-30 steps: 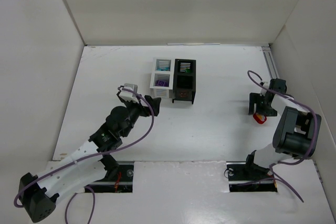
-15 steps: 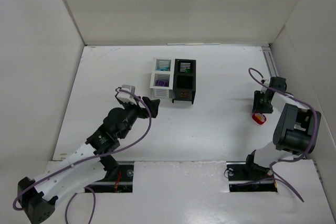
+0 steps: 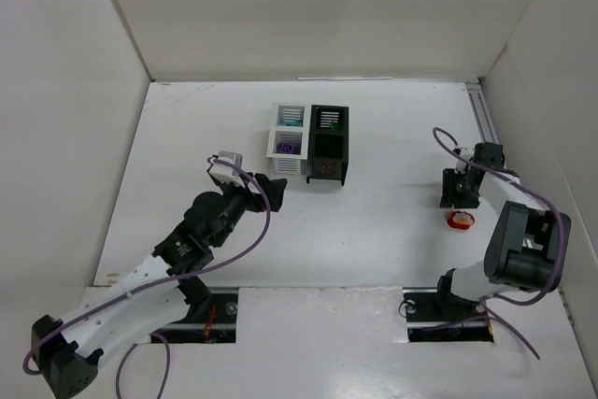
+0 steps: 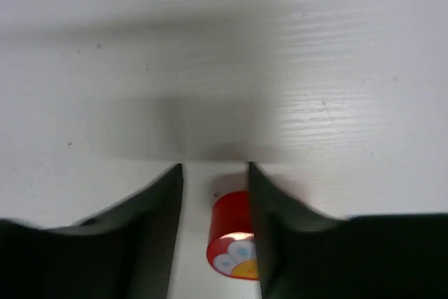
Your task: Sort the legos into containers by color
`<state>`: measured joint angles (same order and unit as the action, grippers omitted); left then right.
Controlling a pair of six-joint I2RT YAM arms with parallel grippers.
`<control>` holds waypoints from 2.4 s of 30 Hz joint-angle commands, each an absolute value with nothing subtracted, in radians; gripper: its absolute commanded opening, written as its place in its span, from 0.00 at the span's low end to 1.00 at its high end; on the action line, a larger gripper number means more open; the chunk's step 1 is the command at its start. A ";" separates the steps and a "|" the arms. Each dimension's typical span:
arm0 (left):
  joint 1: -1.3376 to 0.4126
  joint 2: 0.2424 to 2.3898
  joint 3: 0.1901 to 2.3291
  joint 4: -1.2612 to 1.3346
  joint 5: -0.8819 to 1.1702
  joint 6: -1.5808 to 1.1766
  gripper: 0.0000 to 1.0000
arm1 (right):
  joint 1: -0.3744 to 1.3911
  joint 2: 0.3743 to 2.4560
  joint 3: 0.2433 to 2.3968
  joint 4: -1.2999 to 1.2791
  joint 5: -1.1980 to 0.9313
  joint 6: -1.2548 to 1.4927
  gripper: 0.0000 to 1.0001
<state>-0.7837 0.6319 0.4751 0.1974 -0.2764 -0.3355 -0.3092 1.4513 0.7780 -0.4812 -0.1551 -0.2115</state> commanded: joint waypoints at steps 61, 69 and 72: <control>-0.776 0.541 0.580 -0.061 -0.370 -0.557 1.00 | 0.594 1.561 1.382 -0.293 -0.337 -0.442 0.56; -0.776 0.571 0.598 -0.080 -0.393 -0.588 1.00 | 0.584 1.627 1.391 -0.247 -0.305 -0.442 0.70; -0.776 0.583 0.624 -0.089 -0.393 -0.588 1.00 | 0.584 1.638 1.411 -0.247 -0.293 -0.442 0.81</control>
<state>-0.7830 0.5816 0.5579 -0.0982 -0.3729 -0.5720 0.5884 1.6375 1.3453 -0.3202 -0.2989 -0.4297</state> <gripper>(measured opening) 0.997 0.797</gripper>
